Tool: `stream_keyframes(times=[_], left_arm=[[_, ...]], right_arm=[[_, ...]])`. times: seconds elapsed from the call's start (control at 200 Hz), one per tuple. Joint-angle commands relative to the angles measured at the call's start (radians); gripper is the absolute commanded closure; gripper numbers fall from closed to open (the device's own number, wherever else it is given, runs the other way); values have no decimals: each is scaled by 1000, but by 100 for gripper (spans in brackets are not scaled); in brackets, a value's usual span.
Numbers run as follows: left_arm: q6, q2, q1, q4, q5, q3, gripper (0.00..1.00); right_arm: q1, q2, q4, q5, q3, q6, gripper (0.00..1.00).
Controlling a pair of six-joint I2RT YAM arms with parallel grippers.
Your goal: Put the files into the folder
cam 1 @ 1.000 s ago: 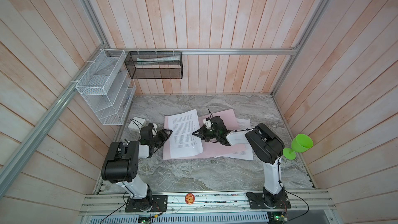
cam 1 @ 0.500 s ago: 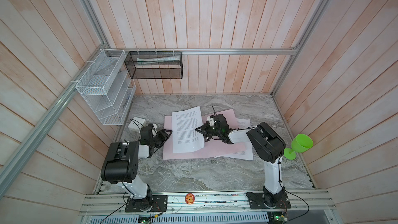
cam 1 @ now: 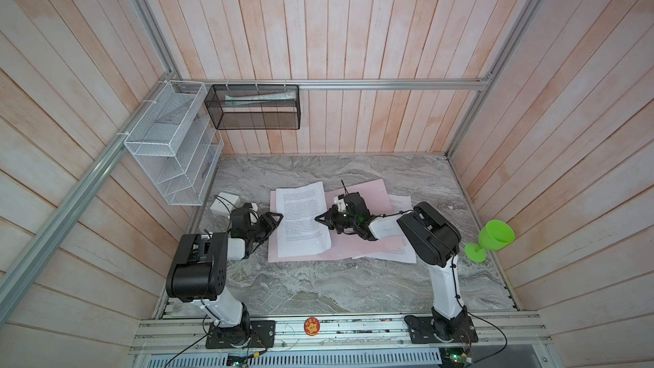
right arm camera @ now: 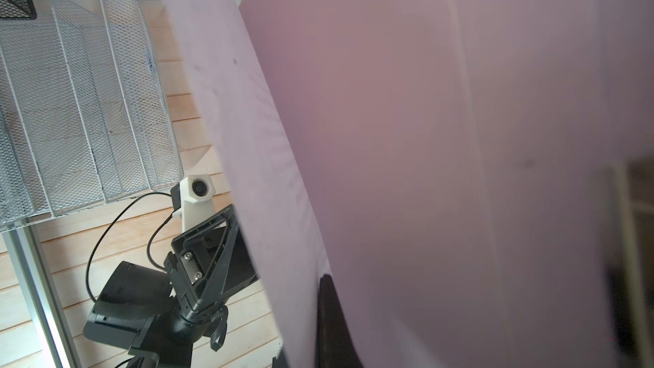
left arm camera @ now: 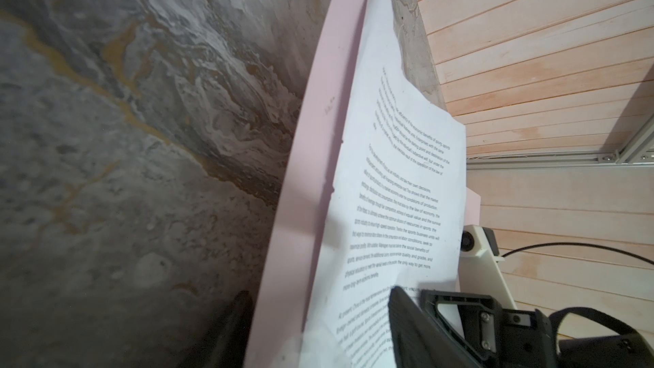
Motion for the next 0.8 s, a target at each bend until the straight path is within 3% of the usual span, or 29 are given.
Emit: stream_keyframes(times=[0.0,0.525,0.795], left_arm=[[11,-4,-4,10,-4,10,37],[15,-10,-4,4,-8,6,37],[15,-4,-5,6,-6,6,37]], right_arm=[[23,-4,32,36,13,29,100],[-34,-33,82,97,-13,70,100],[3,10,105,78,13,93,100]])
